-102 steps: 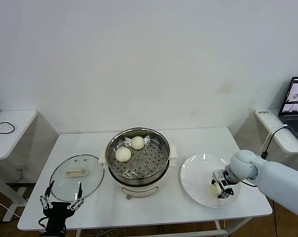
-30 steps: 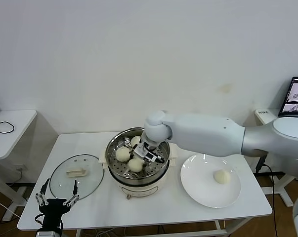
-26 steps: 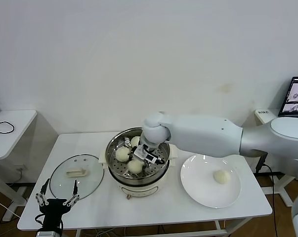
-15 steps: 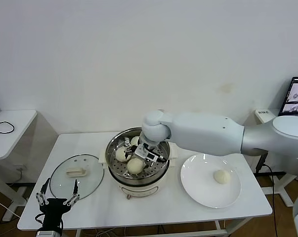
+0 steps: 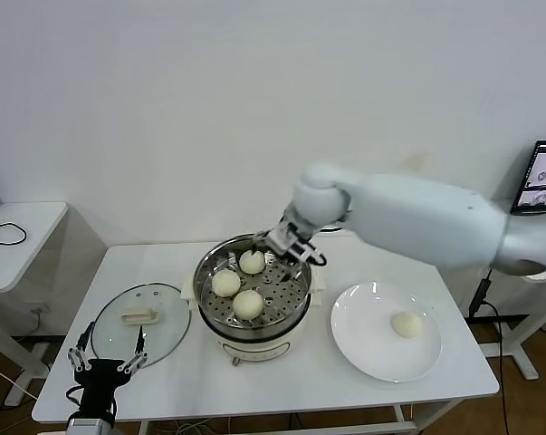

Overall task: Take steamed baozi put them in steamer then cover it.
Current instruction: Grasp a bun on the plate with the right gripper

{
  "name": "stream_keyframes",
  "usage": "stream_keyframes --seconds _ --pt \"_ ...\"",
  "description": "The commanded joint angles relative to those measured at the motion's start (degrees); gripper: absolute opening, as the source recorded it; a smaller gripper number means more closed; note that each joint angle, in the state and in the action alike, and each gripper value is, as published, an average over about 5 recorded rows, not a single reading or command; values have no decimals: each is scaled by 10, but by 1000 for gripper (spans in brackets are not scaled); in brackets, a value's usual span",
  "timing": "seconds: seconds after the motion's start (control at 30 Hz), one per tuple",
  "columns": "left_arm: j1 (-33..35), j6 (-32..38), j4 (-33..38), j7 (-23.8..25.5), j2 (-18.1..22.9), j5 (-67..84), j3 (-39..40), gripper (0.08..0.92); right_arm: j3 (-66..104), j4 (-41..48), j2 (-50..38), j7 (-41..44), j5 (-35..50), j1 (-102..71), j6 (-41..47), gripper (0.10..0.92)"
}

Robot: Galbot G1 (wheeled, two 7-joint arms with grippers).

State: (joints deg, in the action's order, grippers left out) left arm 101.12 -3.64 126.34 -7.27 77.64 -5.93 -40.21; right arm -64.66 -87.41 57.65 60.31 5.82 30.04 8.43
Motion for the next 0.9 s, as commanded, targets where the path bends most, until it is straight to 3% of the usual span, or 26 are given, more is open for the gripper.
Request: stream_keyframes --seconds 0.03,0.2,0.37,0.9 --pt "-4 -1 -1 1 -5 3 2 823 42 -85 -185 17 43 -22 150 823" --pt "-10 -2 -7 3 -11 7 7 823 81 -100 -283 18 -9 -105 145 823" --pt "-18 -2 -16 6 -14 7 14 823 152 -84 -329 24 -82 -214 124 823" --pt "-10 -2 -18 6 -18 5 8 823 245 11 -319 16 -193 -380 96 823"
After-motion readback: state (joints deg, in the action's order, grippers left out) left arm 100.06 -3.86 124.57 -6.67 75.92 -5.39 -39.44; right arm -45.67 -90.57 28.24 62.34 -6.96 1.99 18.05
